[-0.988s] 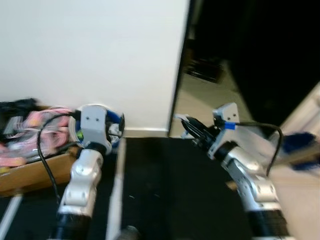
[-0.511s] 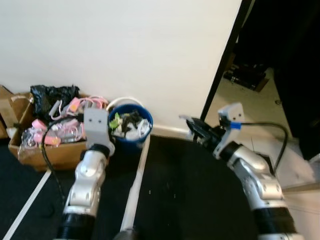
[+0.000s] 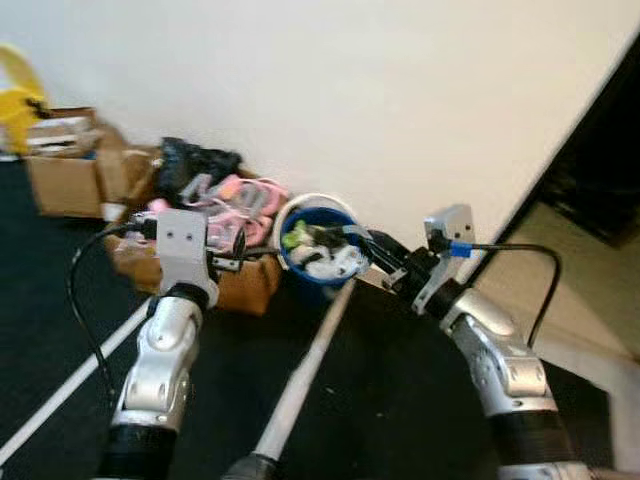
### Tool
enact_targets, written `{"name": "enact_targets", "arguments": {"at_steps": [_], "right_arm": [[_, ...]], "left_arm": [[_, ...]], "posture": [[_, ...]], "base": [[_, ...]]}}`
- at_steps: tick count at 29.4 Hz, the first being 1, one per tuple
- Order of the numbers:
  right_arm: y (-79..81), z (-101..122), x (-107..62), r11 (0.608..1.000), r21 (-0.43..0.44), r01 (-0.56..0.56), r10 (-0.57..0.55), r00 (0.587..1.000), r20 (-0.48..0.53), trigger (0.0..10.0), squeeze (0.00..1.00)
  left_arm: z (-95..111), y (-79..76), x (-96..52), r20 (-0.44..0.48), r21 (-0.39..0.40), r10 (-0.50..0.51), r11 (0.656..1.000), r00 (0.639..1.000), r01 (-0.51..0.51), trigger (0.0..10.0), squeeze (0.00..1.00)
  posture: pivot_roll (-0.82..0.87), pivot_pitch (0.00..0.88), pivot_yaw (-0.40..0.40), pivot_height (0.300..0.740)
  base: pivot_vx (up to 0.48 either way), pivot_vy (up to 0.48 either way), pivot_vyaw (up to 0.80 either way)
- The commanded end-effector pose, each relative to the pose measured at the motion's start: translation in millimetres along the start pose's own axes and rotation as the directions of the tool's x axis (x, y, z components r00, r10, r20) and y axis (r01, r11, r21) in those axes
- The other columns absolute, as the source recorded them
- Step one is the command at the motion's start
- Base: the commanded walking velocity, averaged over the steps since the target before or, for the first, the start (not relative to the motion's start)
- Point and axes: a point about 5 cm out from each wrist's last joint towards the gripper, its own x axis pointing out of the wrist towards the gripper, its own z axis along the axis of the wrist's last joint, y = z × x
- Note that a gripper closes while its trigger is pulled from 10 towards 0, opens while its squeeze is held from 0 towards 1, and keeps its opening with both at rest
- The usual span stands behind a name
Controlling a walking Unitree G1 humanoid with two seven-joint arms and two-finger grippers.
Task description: Picking trash to rubbish bin
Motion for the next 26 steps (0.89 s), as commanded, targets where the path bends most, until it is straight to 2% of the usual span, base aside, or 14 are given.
{"name": "enact_targets", "arguments": {"at_steps": [1,7,12,19,26], "right_arm": [[-2.5,0.8,-2.6,1.0,0.003,0.008,-0.008,1.0,0.004,10.0,0.0],[-2.2,2.9,-1.8,1.0,0.005,0.007,-0.007,1.0,0.011,10.0,0.0],[-4.1,2.8,-1.4,0.999,0.03,0.029,-0.029,1.0,0.007,10.0,0.0],[-2.1,3.7,-1.0,1.0,0.001,0.011,-0.011,1.0,-0.008,10.0,0.0],[-0.7,3.4,-0.8,1.0,-0.024,-0.009,0.008,1.0,-0.025,10.0,0.0]], "left_arm": [[-0.9,-1.6,0.6,-0.011,-0.006,-0.015,1.0,1.0,0.015,10.0,0.0],[-0.8,-2.7,1.3,-0.016,-0.009,-0.041,0.999,0.999,0.041,10.0,0.0],[-2.2,-5.0,1.2,-0.036,-0.022,-0.082,0.996,0.996,0.081,10.0,0.0],[-3.7,-5.9,1.1,-0.049,-0.041,-0.089,0.995,0.995,0.087,10.0,0.0],[-3.5,-5.7,1.3,-0.046,-0.057,-0.082,0.995,0.996,0.08,10.0,0.0]], "posture": [[-0.04,0.0,-0.025,0.74],[-0.04,0.0,-0.027,0.74],[-0.04,0.0,-0.027,0.74],[-0.05,0.0,-0.029,0.74],[-0.04,0.0,-0.029,0.74]], "base": [[0.0,0.0,0.76],[0.0,0.0,0.75],[0.0,0.0,0.0],[0.0,-0.422,0.0],[0.0,0.0,0.8]]}}
